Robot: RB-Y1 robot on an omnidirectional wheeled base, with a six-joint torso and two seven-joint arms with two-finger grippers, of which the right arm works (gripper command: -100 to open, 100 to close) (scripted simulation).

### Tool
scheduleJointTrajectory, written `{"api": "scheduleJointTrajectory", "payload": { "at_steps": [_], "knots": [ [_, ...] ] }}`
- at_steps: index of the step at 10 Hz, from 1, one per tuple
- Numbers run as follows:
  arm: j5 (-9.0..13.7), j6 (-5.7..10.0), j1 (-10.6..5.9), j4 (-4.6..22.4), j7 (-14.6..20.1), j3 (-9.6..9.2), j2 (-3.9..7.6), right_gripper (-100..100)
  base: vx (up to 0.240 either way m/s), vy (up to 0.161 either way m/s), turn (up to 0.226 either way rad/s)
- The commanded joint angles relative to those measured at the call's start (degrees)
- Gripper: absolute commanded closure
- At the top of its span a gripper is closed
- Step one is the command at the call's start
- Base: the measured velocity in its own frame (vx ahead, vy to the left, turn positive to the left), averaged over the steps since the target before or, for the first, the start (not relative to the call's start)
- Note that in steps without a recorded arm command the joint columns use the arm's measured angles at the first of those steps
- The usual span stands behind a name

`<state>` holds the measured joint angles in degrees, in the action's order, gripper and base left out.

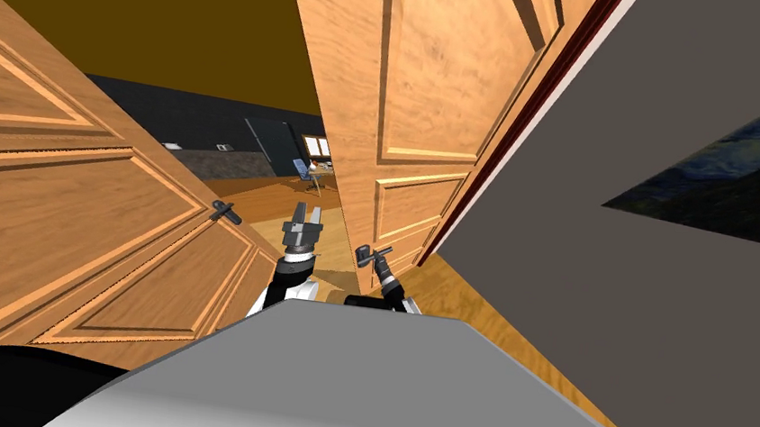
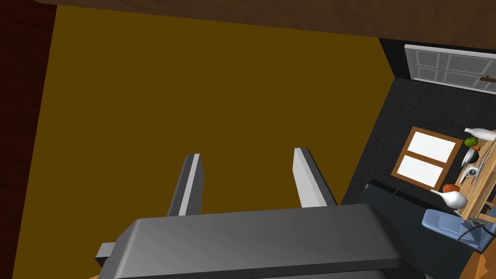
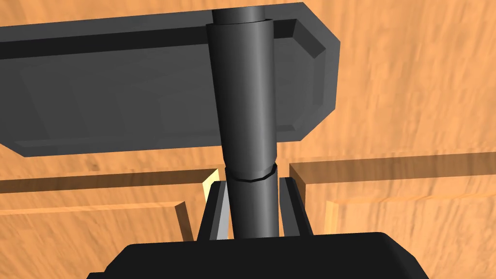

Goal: Push the door open

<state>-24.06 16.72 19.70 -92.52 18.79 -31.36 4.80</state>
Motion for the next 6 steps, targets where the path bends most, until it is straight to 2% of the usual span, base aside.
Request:
{"api": "scheduleJointTrajectory", "payload": {
  "at_steps": [1,2,3,5,6],
  "knots": [
    [0.0,0.12,0.03,-0.1,0.0,-0.05,-0.02,100,-0.008,-0.004,-0.004],
    [0.0,0.12,0.03,-0.1,0.0,-0.05,-0.02,100,0.0,0.0,0.0],
    [0.3,-0.11,-0.29,0.4,-0.3,1.03,0.15,100,0.052,0.075,-0.059],
    [0.6,-0.16,-0.65,0.7,-0.5,1.99,0.16,100,0.112,0.139,-0.071],
    [0.8,-0.21,-0.94,1.0,-0.8,2.78,0.13,100,0.132,0.205,-0.082]
  ]
}}
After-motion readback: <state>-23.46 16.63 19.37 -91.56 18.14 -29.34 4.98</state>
